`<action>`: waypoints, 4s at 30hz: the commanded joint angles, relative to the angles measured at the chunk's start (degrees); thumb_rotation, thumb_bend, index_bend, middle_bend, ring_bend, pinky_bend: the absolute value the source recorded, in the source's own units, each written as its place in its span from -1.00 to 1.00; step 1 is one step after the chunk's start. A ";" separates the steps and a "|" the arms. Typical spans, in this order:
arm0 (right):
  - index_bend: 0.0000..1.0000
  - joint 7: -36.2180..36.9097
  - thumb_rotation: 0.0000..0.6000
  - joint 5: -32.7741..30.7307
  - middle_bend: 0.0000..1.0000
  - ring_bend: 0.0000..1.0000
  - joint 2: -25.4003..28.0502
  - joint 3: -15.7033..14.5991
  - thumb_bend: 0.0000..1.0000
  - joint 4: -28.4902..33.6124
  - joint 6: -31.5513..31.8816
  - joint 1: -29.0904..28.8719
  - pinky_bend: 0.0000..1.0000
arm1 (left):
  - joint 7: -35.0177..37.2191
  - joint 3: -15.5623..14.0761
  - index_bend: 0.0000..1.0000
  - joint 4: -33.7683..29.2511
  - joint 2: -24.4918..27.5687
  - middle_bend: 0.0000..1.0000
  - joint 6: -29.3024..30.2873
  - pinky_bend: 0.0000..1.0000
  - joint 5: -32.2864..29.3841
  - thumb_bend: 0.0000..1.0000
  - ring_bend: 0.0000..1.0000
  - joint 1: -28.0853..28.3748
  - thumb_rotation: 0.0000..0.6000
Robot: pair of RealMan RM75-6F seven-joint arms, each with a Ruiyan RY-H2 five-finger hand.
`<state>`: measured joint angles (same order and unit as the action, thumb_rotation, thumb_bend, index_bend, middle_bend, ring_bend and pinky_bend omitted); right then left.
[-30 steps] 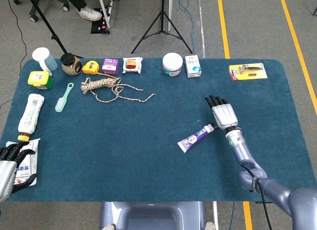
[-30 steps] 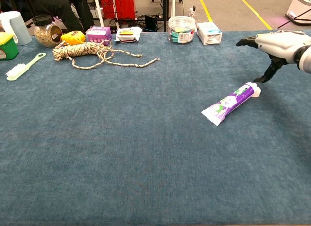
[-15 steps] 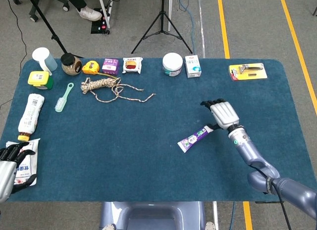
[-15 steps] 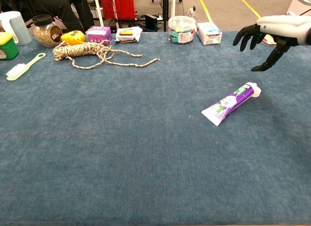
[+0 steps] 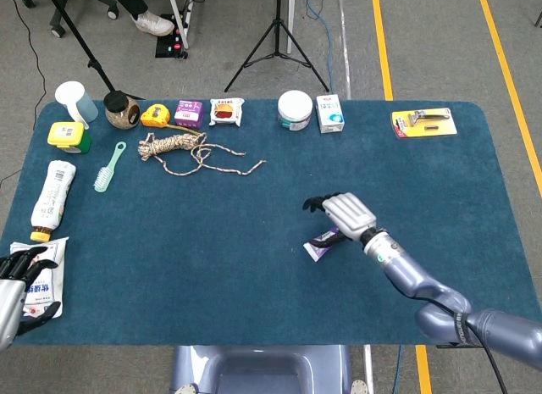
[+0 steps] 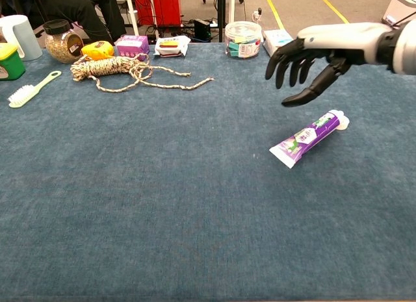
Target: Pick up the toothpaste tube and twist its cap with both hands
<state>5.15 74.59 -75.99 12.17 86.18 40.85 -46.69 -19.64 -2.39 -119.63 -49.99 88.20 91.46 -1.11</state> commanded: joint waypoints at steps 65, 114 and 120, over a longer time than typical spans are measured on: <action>-0.42 -6.02 -0.45 2.39 -0.28 -0.20 8.60 -11.53 -0.43 4.93 4.35 4.88 -0.33 | -1.69 0.12 -0.37 -1.03 -1.50 -0.58 -1.35 -0.59 1.20 -0.64 -0.65 0.65 1.00; -0.41 -15.36 -0.97 -12.30 -0.25 -0.13 5.28 -9.76 -0.43 -2.26 -6.41 1.30 -0.27 | -0.47 -0.47 -0.37 -0.24 -0.20 -0.58 0.19 -0.59 1.32 -0.64 -0.65 -0.61 1.00; -0.41 -15.11 -0.97 -11.45 -0.25 -0.13 4.02 -8.33 -0.43 -2.39 -5.99 -0.08 -0.27 | 0.14 -0.49 -0.37 0.14 0.07 -0.58 0.75 -0.59 1.25 -0.64 -0.65 -0.99 1.00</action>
<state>-10.11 62.91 -71.84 3.59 83.68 34.64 -46.61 -19.51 -2.87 -119.50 -49.94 88.93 92.70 -2.08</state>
